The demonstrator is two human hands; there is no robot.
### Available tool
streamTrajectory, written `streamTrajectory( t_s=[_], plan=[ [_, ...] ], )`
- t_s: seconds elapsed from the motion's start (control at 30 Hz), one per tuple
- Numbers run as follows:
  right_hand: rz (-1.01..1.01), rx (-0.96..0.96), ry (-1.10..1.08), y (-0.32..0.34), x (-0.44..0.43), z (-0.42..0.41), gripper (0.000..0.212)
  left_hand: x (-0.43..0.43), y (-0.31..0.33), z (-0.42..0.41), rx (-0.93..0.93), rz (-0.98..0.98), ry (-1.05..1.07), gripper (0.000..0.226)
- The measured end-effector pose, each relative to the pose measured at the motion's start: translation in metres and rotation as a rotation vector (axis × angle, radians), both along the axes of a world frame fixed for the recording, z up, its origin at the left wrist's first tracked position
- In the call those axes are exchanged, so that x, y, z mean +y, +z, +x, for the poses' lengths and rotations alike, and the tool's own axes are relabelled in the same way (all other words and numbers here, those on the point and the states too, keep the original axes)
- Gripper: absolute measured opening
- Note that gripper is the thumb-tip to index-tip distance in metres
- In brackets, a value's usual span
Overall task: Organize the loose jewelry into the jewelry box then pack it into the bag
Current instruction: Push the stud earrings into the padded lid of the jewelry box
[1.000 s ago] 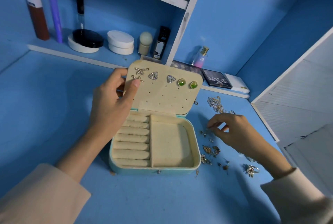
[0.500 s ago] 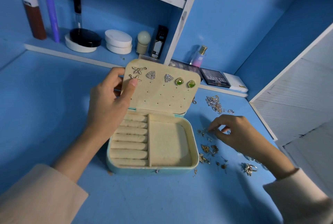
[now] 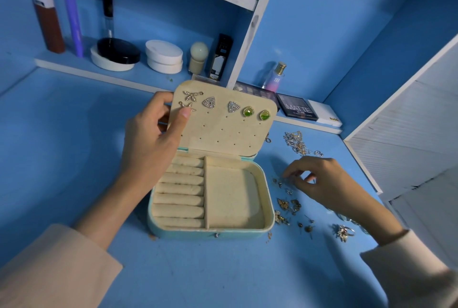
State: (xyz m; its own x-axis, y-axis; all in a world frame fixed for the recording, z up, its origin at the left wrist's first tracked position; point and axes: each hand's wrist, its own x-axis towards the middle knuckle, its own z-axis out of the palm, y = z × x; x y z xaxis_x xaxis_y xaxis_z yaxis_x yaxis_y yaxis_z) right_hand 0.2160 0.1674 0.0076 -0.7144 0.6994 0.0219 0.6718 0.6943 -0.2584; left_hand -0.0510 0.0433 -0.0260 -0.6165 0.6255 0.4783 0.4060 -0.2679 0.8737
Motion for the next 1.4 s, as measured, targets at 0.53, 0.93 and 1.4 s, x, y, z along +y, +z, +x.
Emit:
streamTrajectory(
  t_s=[0.53, 0.93, 1.4],
  plan=[
    [0.037, -0.026, 0.043, -0.001, -0.002, -0.006, 0.016, -0.001, 0.001, 0.000, 0.014, 0.004, -0.005, 0.006],
    [0.064, -0.035, 0.015, -0.003, -0.001, -0.012, 0.011, -0.001, 0.002, 0.001, 0.005, -0.001, -0.007, 0.009],
    [0.089, -0.039, -0.029, -0.006, 0.004, -0.028, 0.009, 0.000, 0.001, 0.000, 0.010, 0.007, -0.004, 0.013]
  ],
)
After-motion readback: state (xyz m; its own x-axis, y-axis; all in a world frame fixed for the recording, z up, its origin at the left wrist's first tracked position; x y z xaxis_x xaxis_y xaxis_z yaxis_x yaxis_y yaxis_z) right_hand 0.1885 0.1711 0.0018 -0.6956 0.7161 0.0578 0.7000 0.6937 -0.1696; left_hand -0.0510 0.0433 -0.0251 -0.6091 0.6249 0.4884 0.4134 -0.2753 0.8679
